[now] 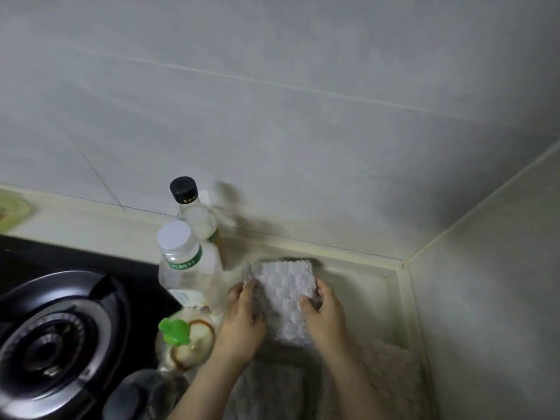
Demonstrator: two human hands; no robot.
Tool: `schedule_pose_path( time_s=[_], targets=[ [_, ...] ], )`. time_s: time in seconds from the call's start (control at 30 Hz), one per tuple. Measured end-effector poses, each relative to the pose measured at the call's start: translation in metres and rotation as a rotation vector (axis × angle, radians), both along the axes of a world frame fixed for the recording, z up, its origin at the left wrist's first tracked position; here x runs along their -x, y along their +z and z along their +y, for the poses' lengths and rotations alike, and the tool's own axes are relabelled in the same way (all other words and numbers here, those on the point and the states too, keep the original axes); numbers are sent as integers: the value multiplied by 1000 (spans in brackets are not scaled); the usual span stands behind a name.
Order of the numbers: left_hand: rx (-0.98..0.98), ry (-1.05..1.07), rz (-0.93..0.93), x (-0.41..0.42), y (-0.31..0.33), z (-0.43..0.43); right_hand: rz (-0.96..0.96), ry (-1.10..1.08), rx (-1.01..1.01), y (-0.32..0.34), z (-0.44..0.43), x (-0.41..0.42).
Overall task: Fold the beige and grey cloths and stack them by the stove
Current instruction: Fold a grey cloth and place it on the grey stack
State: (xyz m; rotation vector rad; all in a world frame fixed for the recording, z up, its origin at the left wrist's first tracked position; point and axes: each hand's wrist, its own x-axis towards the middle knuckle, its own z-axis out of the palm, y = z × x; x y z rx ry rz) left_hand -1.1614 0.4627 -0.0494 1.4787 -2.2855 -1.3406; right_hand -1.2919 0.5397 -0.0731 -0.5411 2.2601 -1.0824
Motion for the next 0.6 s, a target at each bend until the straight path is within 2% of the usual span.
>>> schedule_pose_path(
  time_s=[0.13,0.37,0.6],
  targets=[
    [-17,23,-39,4,1,1,5,-17,8,-3,-1,-2],
    [117,59,-18,1,29,12,127,-72,79,26,15,-11],
    [222,61,206,-22,92,40,141,-100,262,90,50,-39]
  ],
)
